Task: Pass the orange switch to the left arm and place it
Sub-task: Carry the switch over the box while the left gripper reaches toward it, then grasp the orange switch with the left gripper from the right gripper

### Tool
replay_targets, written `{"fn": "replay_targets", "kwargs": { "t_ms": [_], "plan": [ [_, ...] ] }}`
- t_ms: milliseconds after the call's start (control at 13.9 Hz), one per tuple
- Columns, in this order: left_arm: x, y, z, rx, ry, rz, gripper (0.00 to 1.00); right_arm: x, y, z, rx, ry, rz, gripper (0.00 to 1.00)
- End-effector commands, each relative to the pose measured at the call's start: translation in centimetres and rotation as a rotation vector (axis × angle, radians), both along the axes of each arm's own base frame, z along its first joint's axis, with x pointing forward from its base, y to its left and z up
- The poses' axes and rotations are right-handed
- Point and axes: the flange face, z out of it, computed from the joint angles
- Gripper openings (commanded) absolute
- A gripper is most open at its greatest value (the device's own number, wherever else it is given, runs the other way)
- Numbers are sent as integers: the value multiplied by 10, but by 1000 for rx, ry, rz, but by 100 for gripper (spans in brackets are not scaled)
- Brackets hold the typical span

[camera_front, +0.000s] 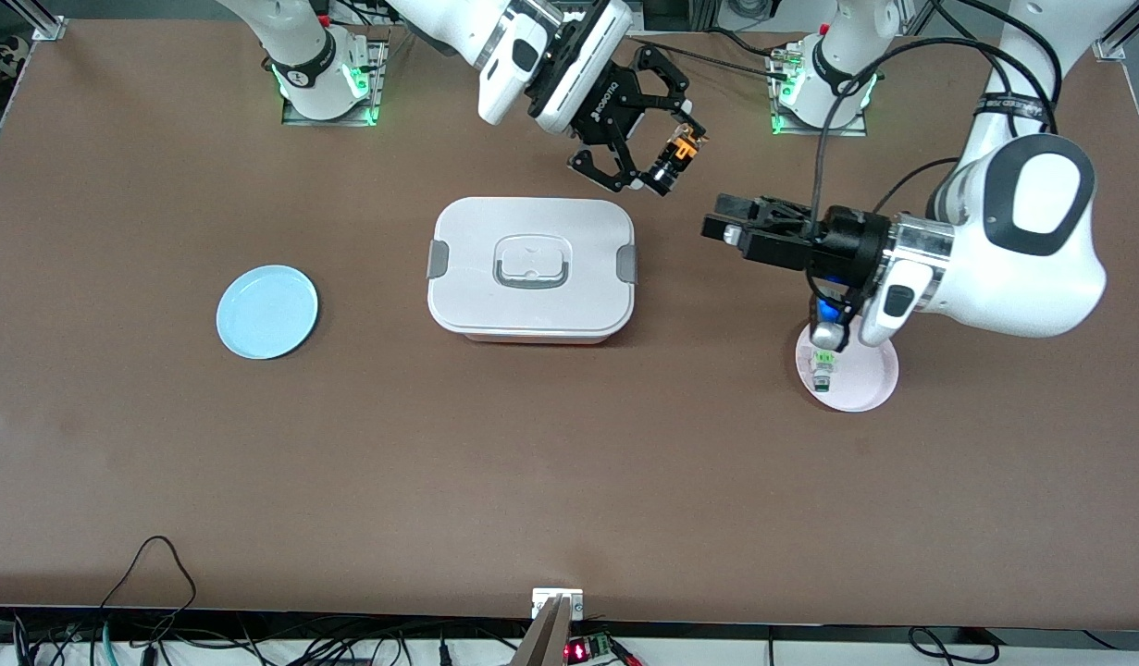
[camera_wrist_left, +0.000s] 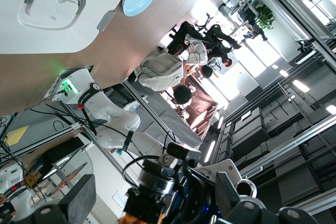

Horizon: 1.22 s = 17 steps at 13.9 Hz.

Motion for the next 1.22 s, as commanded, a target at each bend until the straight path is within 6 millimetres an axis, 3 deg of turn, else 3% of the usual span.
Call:
{"fn": "replay_targets", "kwargs": {
  "t_ms": [0,933,1148],
  "plan": [
    [-3,7,8,-3,48,24,100,2,2,4,30,6,-14,0],
    [-46,-18,24,35,23,-25,100,1,2,5,36,4,-18,0],
    [-54,-20,16,46,37,-30,92,1,2,6,37,4,-18,0]
  ]
}}
